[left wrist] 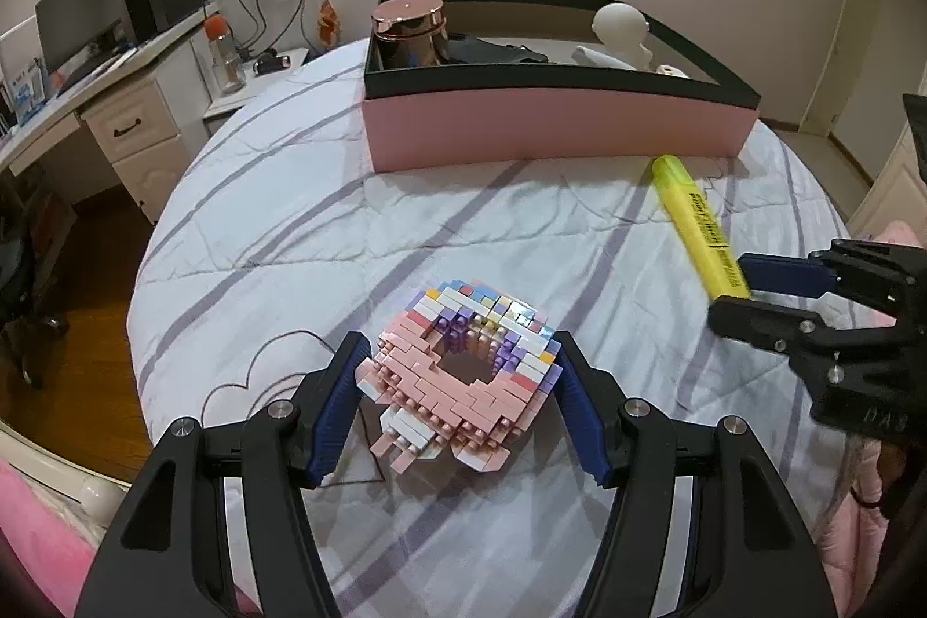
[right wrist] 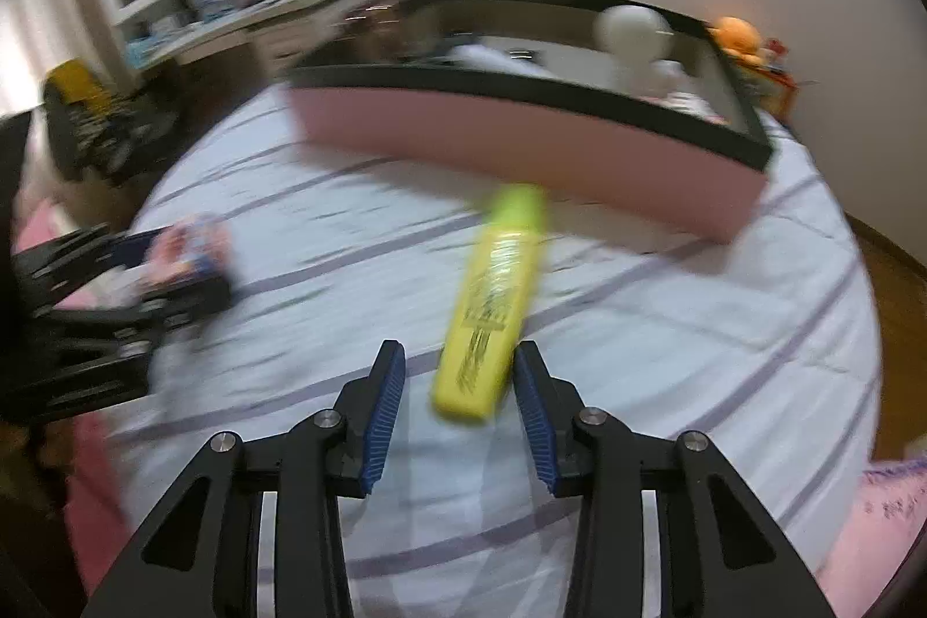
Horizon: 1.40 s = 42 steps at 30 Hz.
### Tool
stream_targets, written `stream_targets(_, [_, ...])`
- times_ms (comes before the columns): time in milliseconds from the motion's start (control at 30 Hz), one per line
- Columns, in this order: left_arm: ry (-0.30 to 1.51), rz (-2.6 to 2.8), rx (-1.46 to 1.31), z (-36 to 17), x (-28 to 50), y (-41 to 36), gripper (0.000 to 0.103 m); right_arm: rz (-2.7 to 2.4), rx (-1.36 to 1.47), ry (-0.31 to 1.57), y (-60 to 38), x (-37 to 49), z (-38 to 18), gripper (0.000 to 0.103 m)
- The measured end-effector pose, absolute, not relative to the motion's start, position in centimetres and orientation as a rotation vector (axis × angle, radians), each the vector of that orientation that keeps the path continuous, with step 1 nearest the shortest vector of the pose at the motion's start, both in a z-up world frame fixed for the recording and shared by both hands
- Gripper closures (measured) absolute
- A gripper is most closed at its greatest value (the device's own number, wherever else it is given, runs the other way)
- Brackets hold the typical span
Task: Organize rigid objects
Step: 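Grasp the pink block figure with the left tool while the right tool grasps the yellow highlighter, then lift block figure and highlighter and carry both into the pink box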
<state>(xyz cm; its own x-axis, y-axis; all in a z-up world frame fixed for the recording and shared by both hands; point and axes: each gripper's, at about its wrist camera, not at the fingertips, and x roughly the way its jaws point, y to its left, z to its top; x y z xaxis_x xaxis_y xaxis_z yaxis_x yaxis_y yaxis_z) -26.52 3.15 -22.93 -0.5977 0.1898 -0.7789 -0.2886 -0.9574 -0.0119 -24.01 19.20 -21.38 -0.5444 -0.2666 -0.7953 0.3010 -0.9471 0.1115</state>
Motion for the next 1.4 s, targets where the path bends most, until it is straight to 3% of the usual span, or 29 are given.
stream_targets(133, [0.157,2.591,-1.248,-23.1,-26.4,3.0,0.039,-2.564,1.294,0.09,18.5,-24.2,-21.4,0.063])
stream_targets(367, [0.141,2.597,-1.252,-23.4,-27.0,3.2,0.039,-2.658,1.324,-0.014,19.2,-27.0,-21.9,0.063])
stream_targets(500, [0.175,2.614,-1.245,-23.7,-27.5,3.8,0.038,-2.675,1.324,0.067,18.6,-28.1,-22.1,0.064])
stream_targets(567, [0.168,2.626,-1.236,-23.8,-27.7,3.9,0.038,-2.678,1.306,0.104,18.4,-27.9,-22.3,0.066])
stream_targets(633, [0.171,2.638,-1.226,-23.9,-27.9,4.0,0.039,-2.676,1.288,0.11,18.5,-27.8,-22.3,0.077])
stream_targets(833, [0.157,2.632,-1.201,-23.2,-27.4,3.7,0.039,-2.645,1.236,-0.011,19.7,-27.2,-21.8,0.077])
stream_targets(1100, [0.117,2.691,-1.048,-19.1,-25.4,3.0,0.039,-2.656,1.064,-0.266,22.0,-24.9,-19.5,0.077])
stream_targets(1400, [0.169,2.82,-0.762,-11.5,-21.0,3.5,0.039,-2.715,0.77,-0.232,21.5,-20.8,-12.4,0.076])
